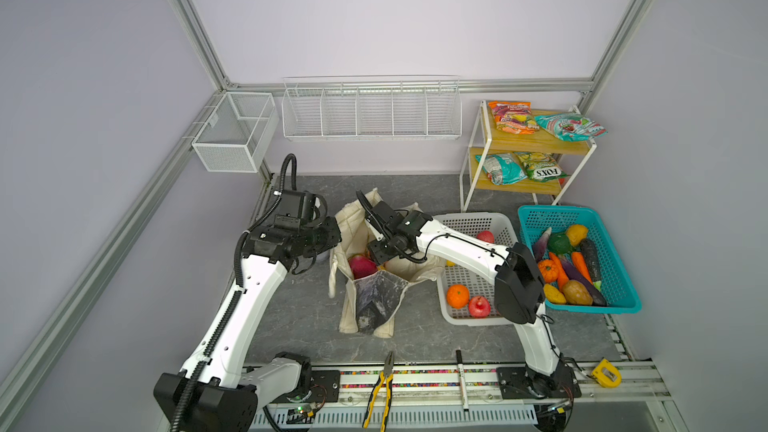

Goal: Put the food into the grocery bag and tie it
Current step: 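Lower the held apple into the bag beside the left gripper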

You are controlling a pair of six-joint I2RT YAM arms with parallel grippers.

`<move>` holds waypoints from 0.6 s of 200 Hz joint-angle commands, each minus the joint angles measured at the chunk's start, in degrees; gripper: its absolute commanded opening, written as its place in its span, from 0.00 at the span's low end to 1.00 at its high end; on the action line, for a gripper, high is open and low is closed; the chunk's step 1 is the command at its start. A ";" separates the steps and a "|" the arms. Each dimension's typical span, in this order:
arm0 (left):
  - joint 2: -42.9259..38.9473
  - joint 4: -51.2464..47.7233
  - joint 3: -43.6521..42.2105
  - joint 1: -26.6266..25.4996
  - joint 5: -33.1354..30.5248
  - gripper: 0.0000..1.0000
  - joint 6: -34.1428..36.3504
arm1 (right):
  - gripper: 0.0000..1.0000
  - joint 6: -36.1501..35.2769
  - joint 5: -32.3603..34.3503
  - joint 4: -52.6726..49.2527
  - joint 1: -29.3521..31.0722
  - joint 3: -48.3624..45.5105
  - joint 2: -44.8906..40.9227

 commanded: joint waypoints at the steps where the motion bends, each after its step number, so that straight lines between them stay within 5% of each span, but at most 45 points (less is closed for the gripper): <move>1: -0.06 -0.67 1.76 -0.21 0.60 0.00 1.02 | 0.49 -1.38 1.19 0.41 0.26 -1.50 0.66; 63: 0.75 -1.33 2.46 -0.21 1.75 0.00 3.13 | 0.63 0.30 2.01 0.50 0.25 -2.46 0.80; 120: -0.05 -0.38 1.23 -0.20 2.53 0.00 4.08 | 0.89 2.39 3.10 0.13 0.32 -2.71 -1.02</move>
